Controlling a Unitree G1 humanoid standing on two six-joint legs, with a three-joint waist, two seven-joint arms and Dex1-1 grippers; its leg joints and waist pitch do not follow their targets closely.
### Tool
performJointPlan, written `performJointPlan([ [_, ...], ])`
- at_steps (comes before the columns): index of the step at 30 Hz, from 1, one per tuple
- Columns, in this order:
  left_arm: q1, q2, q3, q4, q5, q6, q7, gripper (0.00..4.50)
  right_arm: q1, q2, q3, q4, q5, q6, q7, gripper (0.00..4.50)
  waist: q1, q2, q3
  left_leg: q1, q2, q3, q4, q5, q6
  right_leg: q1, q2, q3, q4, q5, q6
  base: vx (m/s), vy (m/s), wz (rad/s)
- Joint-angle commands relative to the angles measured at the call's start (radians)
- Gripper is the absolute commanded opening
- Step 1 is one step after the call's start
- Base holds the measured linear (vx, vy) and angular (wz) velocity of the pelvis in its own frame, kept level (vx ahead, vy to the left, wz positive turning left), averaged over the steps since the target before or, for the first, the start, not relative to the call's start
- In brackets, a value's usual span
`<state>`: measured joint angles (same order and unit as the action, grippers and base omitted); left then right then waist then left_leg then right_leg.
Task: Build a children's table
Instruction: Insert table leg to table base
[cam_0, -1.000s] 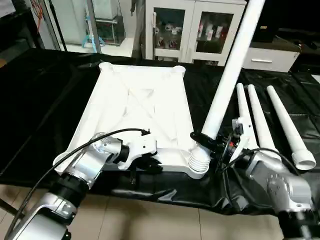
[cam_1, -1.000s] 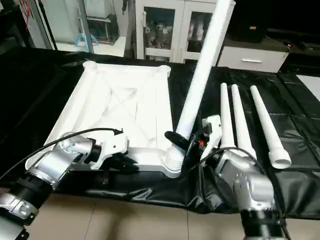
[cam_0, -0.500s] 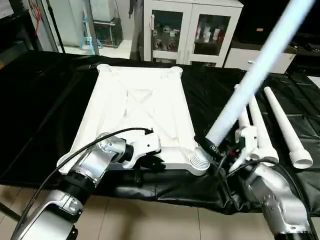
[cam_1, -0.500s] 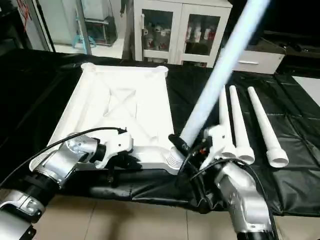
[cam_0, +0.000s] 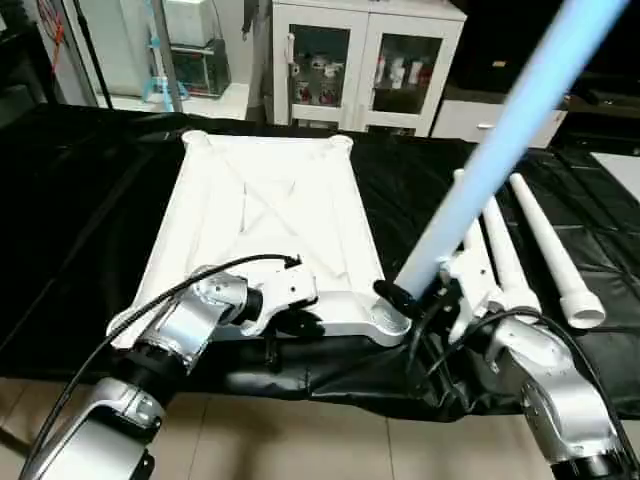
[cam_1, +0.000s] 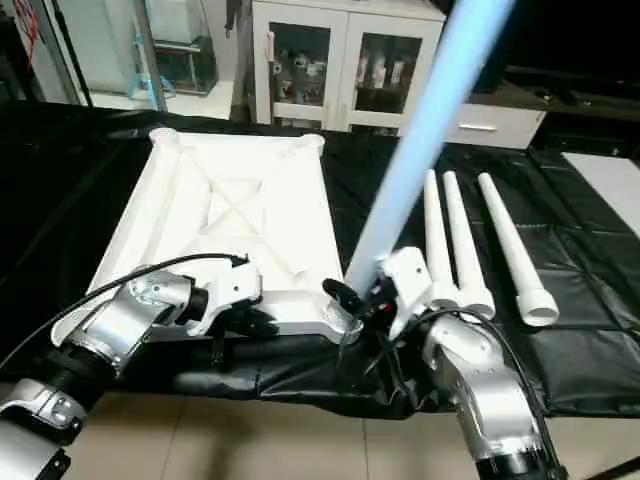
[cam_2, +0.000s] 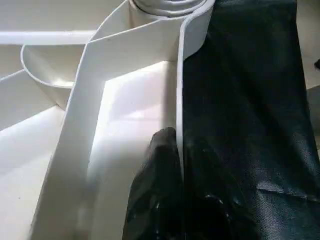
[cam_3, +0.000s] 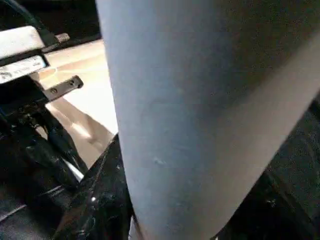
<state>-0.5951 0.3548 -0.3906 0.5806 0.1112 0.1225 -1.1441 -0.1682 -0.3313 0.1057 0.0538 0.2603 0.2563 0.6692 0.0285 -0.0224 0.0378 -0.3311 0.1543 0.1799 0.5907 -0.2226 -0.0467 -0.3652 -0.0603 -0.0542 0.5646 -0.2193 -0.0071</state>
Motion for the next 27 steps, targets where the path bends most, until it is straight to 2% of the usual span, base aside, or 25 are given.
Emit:
performJointPlan([
  [1, -0.012, 0.01, 0.034, 0.015, 0.004, -0.002, 0.078, 0.0, 0.055, -0.01, 0.075, 0.17, -0.076, 0.147, -0.018, 1.85, -0.009, 0.009, -0.01, 0.021, 0.086, -0.068, -0.112, -0.59, -0.043, -0.02, -0.113, 0.05, -0.105, -0.645, -0.064, 0.0, 0.0, 0.0],
  [3, -0.01, 0.013, 0.031, 0.014, 0.007, -0.013, 0.076, 0.0, 0.026, 0.01, 0.049, 0.219, -0.069, 0.168, -0.052, 1.85, -0.017, 0.013, -0.009, 0.021, 0.086, -0.073, -0.116, -0.628, -0.052, -0.019, -0.111, 0.04, -0.108, -0.643, -0.063, 0.0, 0.0, 0.0],
  [6, -0.009, 0.015, 0.03, 0.011, 0.011, -0.015, 0.077, 0.0, 0.009, 0.024, 0.034, 0.248, -0.053, 0.192, -0.062, 1.85, -0.026, 0.02, -0.006, 0.032, 0.088, -0.08, -0.124, -0.726, -0.07, -0.017, -0.103, 0.015, -0.117, -0.622, -0.048, 0.0, 0.0, 0.0],
  [8, -0.011, 0.016, 0.031, 0.013, 0.017, -0.019, 0.087, 0.0, 0.014, 0.019, 0.044, 0.264, -0.065, 0.191, -0.061, 1.85, -0.032, 0.02, -0.006, 0.03, 0.089, -0.082, -0.132, -0.752, -0.076, -0.009, -0.104, 0.009, -0.118, -0.592, -0.047, 0.0, 0.0, 0.0],
  [10, -0.013, 0.017, 0.031, 0.016, 0.021, -0.022, 0.094, 0.0, 0.021, 0.015, 0.052, 0.268, -0.072, 0.188, -0.057, 1.85, -0.034, 0.022, -0.006, 0.044, 0.086, -0.075, -0.13, -0.766, -0.076, -0.018, -0.104, 0.003, -0.126, -0.595, -0.049, 0.0, 0.0, 0.0],
  [12, -0.014, 0.018, 0.033, 0.022, 0.024, -0.024, 0.099, 0.0, 0.033, 0.012, 0.06, 0.26, -0.071, 0.187, -0.054, 1.84, -0.034, 0.025, -0.005, 0.041, 0.087, -0.075, -0.133, -0.762, -0.074, -0.012, -0.107, -0.003, -0.13, -0.584, -0.048, 0.0, 0.0, 0.0],
  [13, -0.014, 0.018, 0.033, 0.022, 0.024, -0.024, 0.099, 0.0, 0.033, 0.012, 0.06, 0.26, -0.071, 0.187, -0.054, 1.84, -0.034, 0.025, -0.003, 0.041, 0.088, -0.075, -0.135, -0.771, -0.075, -0.01, -0.108, -0.01, -0.131, -0.584, -0.046, 0.0, 0.0, 0.0],
  [14, -0.016, 0.019, 0.034, 0.028, 0.023, -0.026, 0.105, 0.0, 0.036, 0.015, 0.058, 0.258, -0.066, 0.185, -0.054, 1.84, -0.039, 0.027, 0.004, 0.04, 0.092, -0.079, -0.144, -0.815, -0.084, -0.007, -0.105, -0.026, -0.132, -0.595, -0.034, 0.0, 0.0, 0.0],
  [15, -0.017, 0.02, 0.033, 0.03, 0.023, -0.027, 0.106, 0.0, 0.036, 0.017, 0.056, 0.259, -0.065, 0.184, -0.054, 1.84, -0.041, 0.029, 0.006, 0.041, 0.093, -0.078, -0.153, -0.856, -0.091, -0.002, -0.097, -0.038, -0.128, -0.598, -0.023, 0.0, 0.0, 0.0],
  [17, -0.018, 0.022, 0.032, 0.031, 0.022, -0.031, 0.107, 0.0, 0.034, 0.02, 0.05, 0.259, -0.063, 0.175, -0.06, 1.84, -0.034, 0.034, 0.005, 0.028, 0.098, -0.066, -0.181, -0.888, -0.093, 0.02, -0.084, -0.046, -0.098, -0.546, -0.028, 0.0, 0.0, 0.0],
  [18, -0.018, 0.023, 0.031, 0.032, 0.022, -0.034, 0.105, 0.0, 0.032, 0.023, 0.045, 0.259, -0.06, 0.173, -0.063, 1.84, -0.014, 0.047, 0.001, -0.002, 0.111, -0.046, -0.228, -0.91, -0.1, 0.057, -0.068, -0.042, -0.019, -0.414, -0.052, 0.0, 0.0, 0.0],
  [19, -0.018, 0.023, 0.03, 0.032, 0.022, -0.034, 0.104, 0.0, 0.031, 0.024, 0.044, 0.259, -0.06, 0.172, -0.064, 1.84, -0.001, 0.045, 0.005, -0.028, 0.119, -0.032, -0.26, -0.93, -0.105, 0.078, -0.055, -0.039, 0.029, -0.336, -0.056, -0.03, -0.06, 0.21],
  [20, -0.019, 0.025, 0.028, 0.033, 0.023, -0.037, 0.102, 0.0, 0.028, 0.025, 0.042, 0.26, -0.06, 0.167, -0.066, 1.84, 0.028, 0.033, -0.006, -0.019, 0.107, 0.005, -0.272, -0.878, -0.112, 0.062, -0.049, -0.016, 0.055, -0.252, -0.059, -0.03, -0.06, 0.21],
  [21, -0.02, 0.028, 0.024, 0.035, 0.028, -0.042, 0.099, 0.0, 0.022, 0.028, 0.039, 0.262, -0.06, 0.162, -0.071, 1.84, 0.014, -0.026, -0.012, 0.068, 0.057, -0.015, -0.125, -0.659, -0.092, -0.044, -0.117, 0.027, -0.099, -0.627, -0.027, 0.069, -0.116, 0.18],
  [22, -0.02, 0.028, 0.023, 0.036, 0.03, -0.044, 0.098, 0.0, 0.02, 0.028, 0.038, 0.262, -0.059, 0.161, -0.072, 1.84, 0.024, -0.026, 0.004, 0.127, 0.025, -0.014, 0.009, -0.456, -0.041, -0.112, -0.177, 0.033, -0.197, -0.888, -0.01, 0.072, -0.093, -0.15],
  [23, -0.023, 0.032, 0.018, 0.038, 0.038, -0.046, 0.099, 0.0, 0.017, 0.029, 0.037, 0.262, -0.059, 0.158, -0.074, 1.84, 0.024, -0.023, 0.01, 0.054, 0.026, -0.058, 0.038, -0.144, 0.03, -0.039, -0.231, 0.091, -0.198, -1.022, -0.013, 0.072, -0.093, -0.15],
  [24, -0.027, 0.037, 0.012, 0.041, 0.051, -0.047, 0.103, 0.0, 0.014, 0.031, 0.034, 0.26, -0.059, 0.155, -0.078, 1.84, 0.029, -0.016, 0.008, 0.004, 0.032, -0.078, 0.008, -0.107, 0.03, 0.018, -0.224, 0.073, -0.162, -0.97, -0.012, 0.07, -0.007, -0.43],
  [25, -0.028, 0.037, 0.012, 0.042, 0.052, -0.046, 0.105, 0.0, 0.013, 0.032, 0.033, 0.26, -0.059, 0.154, -0.08, 1.84, 0.034, 0.013, -0.003, -0.01, 0.065, -0.09, -0.095, -0.209, -0.029, 0.042, -0.144, 0.018, -0.118, -0.73, -0.018, 0.0, 0.0, 0.0],
  [26, -0.029, 0.038, 0.012, 0.044, 0.054, -0.044, 0.108, 0.0, 0.012, 0.034, 0.03, 0.26, -0.058, 0.152, -0.083, 1.84, 0.018, 0.016, -0.001, 0.026, 0.098, -0.09, -0.125, -0.399, -0.037, 0.007, -0.09, 0.008, -0.073, -0.37, -0.063, 0.0, 0.0, 0.0],
  [27, -0.031, 0.036, 0.015, 0.048, 0.053, -0.04, 0.115, 0.0, 0.01, 0.038, 0.026, 0.261, -0.059, 0.147, -0.092, 1.84, 0.007, 0.021, -0.012, 0.035, 0.098, -0.087, -0.135, -0.531, -0.057, 0.017, -0.088, 0.009, -0.059, -0.258, -0.107, 0.0, 0.0, 0.0],
])
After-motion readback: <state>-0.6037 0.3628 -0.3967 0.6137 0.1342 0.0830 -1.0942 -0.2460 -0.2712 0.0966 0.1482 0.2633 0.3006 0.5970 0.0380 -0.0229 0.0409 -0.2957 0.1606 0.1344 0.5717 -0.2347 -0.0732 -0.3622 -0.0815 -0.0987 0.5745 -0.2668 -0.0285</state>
